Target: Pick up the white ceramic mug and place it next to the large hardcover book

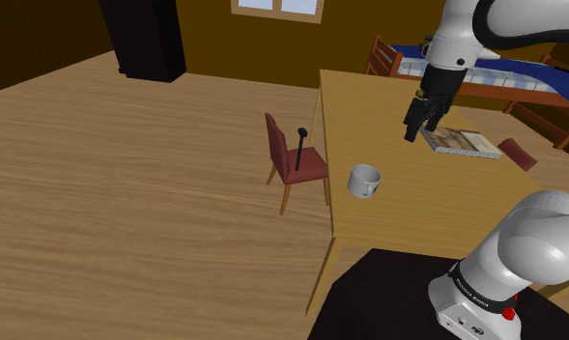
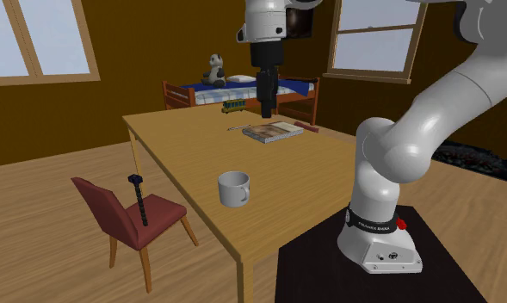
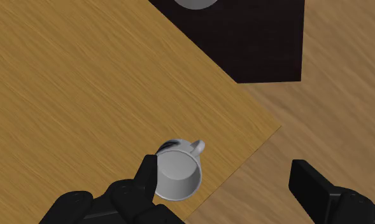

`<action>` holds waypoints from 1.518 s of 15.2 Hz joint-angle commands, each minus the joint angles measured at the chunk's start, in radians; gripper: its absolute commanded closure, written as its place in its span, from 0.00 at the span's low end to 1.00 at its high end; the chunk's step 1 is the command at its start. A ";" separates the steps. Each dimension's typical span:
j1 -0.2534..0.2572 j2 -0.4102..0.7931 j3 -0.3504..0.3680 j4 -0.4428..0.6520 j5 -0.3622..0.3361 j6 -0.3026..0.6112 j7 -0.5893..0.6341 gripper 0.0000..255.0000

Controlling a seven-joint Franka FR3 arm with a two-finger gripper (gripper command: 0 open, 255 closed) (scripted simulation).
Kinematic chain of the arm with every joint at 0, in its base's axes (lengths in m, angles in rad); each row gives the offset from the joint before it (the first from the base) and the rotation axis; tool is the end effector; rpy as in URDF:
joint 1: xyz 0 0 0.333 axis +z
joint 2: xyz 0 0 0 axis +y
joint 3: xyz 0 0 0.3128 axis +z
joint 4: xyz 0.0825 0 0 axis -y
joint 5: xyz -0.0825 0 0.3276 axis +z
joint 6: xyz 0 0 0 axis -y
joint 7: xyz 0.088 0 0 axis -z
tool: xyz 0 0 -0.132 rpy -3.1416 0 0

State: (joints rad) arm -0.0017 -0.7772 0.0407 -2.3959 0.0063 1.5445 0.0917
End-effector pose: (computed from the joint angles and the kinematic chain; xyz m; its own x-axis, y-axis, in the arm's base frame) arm 0.2484 0.0136 0.5422 0.9952 -0.0663 -0.0722 -0.0644 -0.9975 0.0290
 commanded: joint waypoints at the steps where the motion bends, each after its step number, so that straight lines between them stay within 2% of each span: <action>1: 0.000 0.000 0.000 0.000 0.000 0.000 0.000 0.00; 7: -0.025 0.037 -0.070 -0.155 -0.032 0.241 -0.071 0.00; 12: -0.046 0.127 -0.133 -0.243 -0.052 0.458 -0.134 0.00; 18: -0.057 0.307 -0.215 -0.291 -0.050 0.732 -0.222 0.00; 22: -0.044 0.464 -0.276 -0.284 -0.008 0.909 -0.305 0.00; 23: -0.043 0.470 -0.278 -0.283 -0.006 0.915 -0.308 0.00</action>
State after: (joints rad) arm -0.0464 -0.3270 -0.2281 -2.6843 -0.0066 2.4381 -0.2032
